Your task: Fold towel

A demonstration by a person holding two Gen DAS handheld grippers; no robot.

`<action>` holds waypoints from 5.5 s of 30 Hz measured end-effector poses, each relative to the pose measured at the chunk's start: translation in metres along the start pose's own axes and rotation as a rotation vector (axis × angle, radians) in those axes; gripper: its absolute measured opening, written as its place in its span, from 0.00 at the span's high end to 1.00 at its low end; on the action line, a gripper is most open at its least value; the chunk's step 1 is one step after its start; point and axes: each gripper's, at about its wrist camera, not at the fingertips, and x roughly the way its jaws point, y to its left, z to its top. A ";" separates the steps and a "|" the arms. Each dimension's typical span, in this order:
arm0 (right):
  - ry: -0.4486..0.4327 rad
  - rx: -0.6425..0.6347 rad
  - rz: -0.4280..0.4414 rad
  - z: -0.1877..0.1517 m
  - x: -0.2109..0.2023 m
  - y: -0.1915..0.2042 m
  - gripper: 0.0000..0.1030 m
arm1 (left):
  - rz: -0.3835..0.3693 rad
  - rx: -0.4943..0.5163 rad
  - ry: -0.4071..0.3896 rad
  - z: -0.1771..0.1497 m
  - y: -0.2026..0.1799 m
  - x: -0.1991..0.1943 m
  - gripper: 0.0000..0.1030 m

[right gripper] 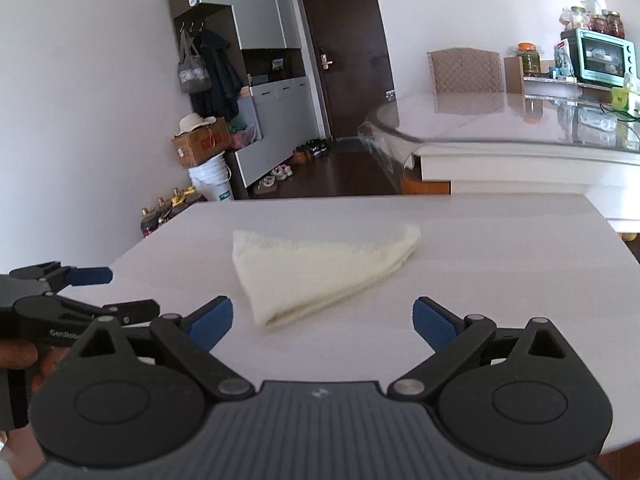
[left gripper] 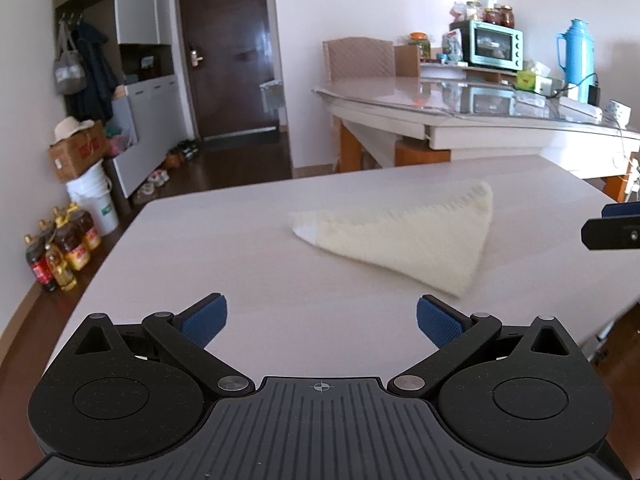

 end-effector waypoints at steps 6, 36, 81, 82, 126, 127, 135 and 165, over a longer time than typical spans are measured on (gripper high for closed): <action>0.017 0.039 -0.023 0.022 0.045 -0.024 0.20 | -0.035 0.017 0.003 0.019 0.000 0.030 0.00; -0.018 0.046 0.105 0.041 0.096 -0.027 0.93 | -0.039 0.141 0.047 0.038 0.012 0.105 0.00; 0.072 -0.060 0.213 0.001 0.100 0.005 0.59 | -0.253 0.220 0.142 0.038 0.021 0.127 0.96; 0.072 -0.055 0.213 0.002 0.100 0.002 0.59 | -0.258 0.221 0.129 0.039 0.021 0.123 0.96; 0.143 -0.810 0.349 -0.038 0.028 0.061 0.66 | -0.586 0.555 0.030 -0.017 -0.006 0.012 0.69; 0.145 -0.819 0.345 -0.039 0.027 0.062 0.67 | -0.580 0.552 0.031 -0.018 -0.004 0.010 0.69; 0.130 -0.881 0.315 -0.052 0.022 0.068 0.93 | -0.495 0.515 0.024 -0.023 0.025 -0.007 0.52; 0.155 -0.712 0.171 -0.044 -0.036 0.028 0.93 | -0.505 0.690 0.035 -0.067 0.030 -0.043 0.93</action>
